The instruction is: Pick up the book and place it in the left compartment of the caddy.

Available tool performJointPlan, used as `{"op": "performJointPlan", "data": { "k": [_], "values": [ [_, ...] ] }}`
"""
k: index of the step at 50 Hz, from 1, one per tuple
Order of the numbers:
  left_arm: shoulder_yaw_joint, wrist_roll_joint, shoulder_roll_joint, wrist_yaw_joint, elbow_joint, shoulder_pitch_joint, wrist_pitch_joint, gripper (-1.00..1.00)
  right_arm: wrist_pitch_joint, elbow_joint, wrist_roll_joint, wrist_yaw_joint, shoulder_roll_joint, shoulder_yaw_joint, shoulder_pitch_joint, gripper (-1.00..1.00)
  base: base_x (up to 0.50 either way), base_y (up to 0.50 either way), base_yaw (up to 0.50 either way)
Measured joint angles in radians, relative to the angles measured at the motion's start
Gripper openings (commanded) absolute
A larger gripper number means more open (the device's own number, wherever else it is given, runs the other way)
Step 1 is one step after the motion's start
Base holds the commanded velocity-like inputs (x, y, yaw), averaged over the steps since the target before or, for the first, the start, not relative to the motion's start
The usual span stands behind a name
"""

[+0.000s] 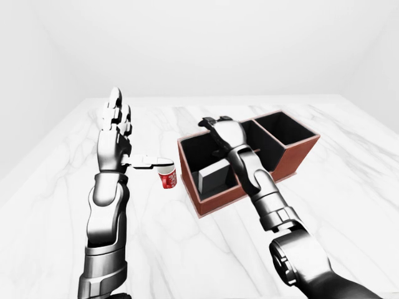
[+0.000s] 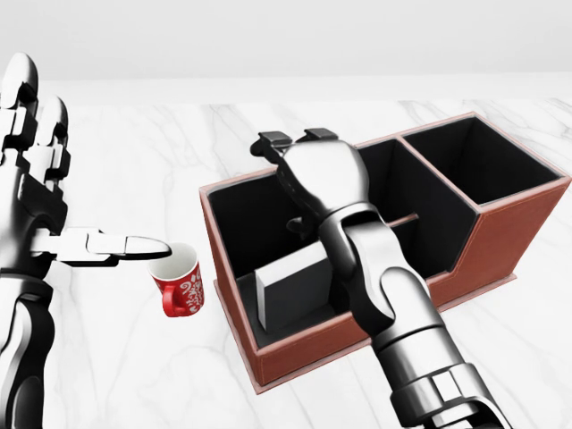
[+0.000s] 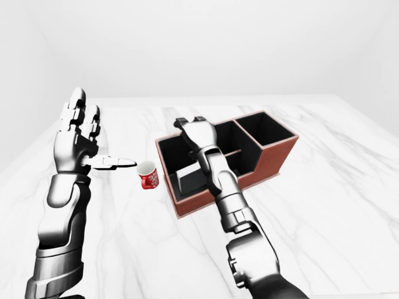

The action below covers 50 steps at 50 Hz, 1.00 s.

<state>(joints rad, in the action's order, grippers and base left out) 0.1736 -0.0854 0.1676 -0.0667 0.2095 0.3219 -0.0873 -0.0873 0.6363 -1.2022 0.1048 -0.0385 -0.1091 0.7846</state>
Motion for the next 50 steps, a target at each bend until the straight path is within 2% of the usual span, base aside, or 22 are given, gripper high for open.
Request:
{"op": "performJointPlan", "data": {
  "k": [11, 18, 21, 24, 25, 26, 31, 35, 40, 50],
  "values": [
    [0.003, -0.004, 0.003, 0.000, 0.015, 0.002, 0.000, 1.00, 0.000, -0.386, 0.196, -0.224, -0.025, 0.054, -0.083, 0.31, 0.00, 0.00, 0.00],
    [0.005, -0.004, 0.004, 0.001, 0.025, 0.001, 0.000, 1.00, 0.000, -0.571, 0.347, -0.300, -0.037, 0.088, -0.136, 0.33, 0.00, 0.00, 0.00],
    [0.005, -0.004, 0.005, 0.001, 0.029, 0.002, 0.000, 1.00, 0.011, -0.644, 0.415, -0.319, -0.042, 0.101, -0.158, 0.40, 0.00, 0.00, 0.00],
    [0.004, -0.002, 0.005, 0.001, 0.034, 0.003, 0.000, 1.00, 0.032, -0.716, 0.486, -0.326, -0.047, 0.115, -0.181, 0.58, 0.00, 0.00, 0.00],
    [0.004, -0.002, 0.005, 0.001, 0.035, 0.003, 0.000, 1.00, 0.040, -0.740, 0.511, -0.326, -0.048, 0.120, -0.190, 0.58, 0.00, 0.00, 0.00],
    [0.004, -0.002, 0.005, 0.001, 0.037, 0.004, 0.000, 1.00, 0.047, -0.762, 0.535, -0.324, -0.050, 0.125, -0.198, 0.69, 0.00, 0.00, 0.00],
    [0.002, 0.001, 0.005, 0.001, 0.048, 0.008, 0.000, 1.00, 0.078, -0.856, 0.657, -0.299, -0.054, 0.146, -0.249, 0.98, 0.00, 0.00, 0.00],
    [0.001, 0.004, 0.006, 0.001, 0.058, 0.011, 0.000, 1.00, 0.089, -0.905, 0.748, -0.266, -0.056, 0.160, -0.292, 1.00, 0.00, 0.00, 0.00],
    [0.000, 0.008, 0.006, 0.000, 0.068, 0.016, 0.000, 1.00, 0.082, -0.944, 0.854, -0.228, -0.055, 0.173, -0.352, 1.00, 0.00, 0.00, 0.00],
    [-0.004, 0.015, 0.003, -0.001, 0.085, 0.019, 0.000, 1.00, 0.042, -0.987, 1.018, -0.193, -0.053, 0.190, -0.448, 1.00, 0.00, 0.00, 0.00]
  ]
}}
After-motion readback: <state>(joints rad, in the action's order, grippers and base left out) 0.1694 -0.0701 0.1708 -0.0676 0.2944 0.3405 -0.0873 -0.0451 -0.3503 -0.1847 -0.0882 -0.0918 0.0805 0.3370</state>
